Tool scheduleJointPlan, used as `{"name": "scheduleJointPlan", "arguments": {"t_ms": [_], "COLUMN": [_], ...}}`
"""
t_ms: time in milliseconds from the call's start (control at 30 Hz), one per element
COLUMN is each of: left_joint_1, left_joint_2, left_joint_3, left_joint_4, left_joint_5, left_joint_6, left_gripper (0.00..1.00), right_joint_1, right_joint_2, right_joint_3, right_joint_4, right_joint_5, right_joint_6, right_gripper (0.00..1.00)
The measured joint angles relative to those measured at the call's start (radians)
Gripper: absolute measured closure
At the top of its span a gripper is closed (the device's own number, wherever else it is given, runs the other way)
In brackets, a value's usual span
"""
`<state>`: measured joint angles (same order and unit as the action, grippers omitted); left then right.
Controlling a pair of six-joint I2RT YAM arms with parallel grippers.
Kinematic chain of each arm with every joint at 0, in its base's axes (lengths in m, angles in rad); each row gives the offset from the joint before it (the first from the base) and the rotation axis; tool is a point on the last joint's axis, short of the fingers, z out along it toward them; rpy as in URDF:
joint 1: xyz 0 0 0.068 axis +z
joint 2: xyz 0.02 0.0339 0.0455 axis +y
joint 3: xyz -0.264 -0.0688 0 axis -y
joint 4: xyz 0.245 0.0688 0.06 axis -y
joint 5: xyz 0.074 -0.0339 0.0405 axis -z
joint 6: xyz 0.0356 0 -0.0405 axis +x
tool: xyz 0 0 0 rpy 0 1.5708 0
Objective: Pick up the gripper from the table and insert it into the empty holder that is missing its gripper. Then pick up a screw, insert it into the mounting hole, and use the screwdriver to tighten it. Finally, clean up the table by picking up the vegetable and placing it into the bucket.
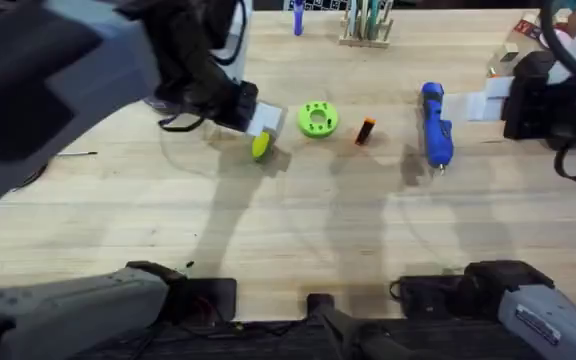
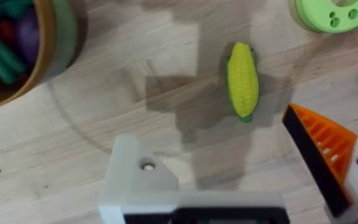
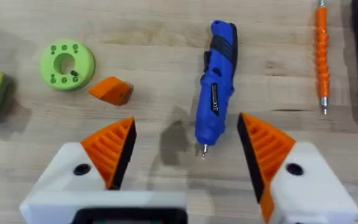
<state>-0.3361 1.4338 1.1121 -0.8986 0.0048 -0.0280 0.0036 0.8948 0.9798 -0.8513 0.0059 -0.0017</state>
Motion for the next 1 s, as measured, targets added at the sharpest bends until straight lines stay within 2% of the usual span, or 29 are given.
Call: {"name": "scheduleJointPlan", "arguments": {"t_ms": [133,467,600,700,733,867,900,1000], "left_joint_1": [-0.015,-0.016,-0.016,-0.016,-0.016,-0.016,-0.016,-0.016], "left_joint_2": [0.08,0.257,0.283,0.282,0.282,0.282,0.282,0.282], "left_joint_3": [0.006,0.007,0.007,0.007,0.008,0.008,0.008,0.008], "left_joint_4": [0.006,0.035,0.043,0.055,0.055,0.055,0.055,0.055], "left_joint_5": [0.003,0.059,0.063,0.067,0.07,0.079,0.078,0.079], "left_joint_6": [-0.004,-0.008,-0.011,-0.014,-0.016,-0.013,-0.013,-0.014], "left_gripper": [0.015,0.009,0.105,0.242,0.338,0.943,0.978,0.988], "right_joint_1": [0.0,0.0,0.0,0.0,0.0,0.0,0.0,0.0], "right_joint_2": [0.0,0.0,0.0,0.0,0.0,0.0,0.0,0.0], "right_joint_3": [0.0,0.0,0.0,0.0,0.0,0.0,0.0,0.0], "right_joint_4": [0.0,0.0,0.0,0.0,0.0,0.0,0.0,0.0], "right_joint_5": [0.0,0.0,0.0,0.0,0.0,0.0,0.0,0.0], "right_joint_6": [0.0,0.0,0.0,0.0,0.0,0.0,0.0,0.0], "right_gripper": [0.021,0.021,0.023,0.021,0.021,0.021,0.021,0.021]}}
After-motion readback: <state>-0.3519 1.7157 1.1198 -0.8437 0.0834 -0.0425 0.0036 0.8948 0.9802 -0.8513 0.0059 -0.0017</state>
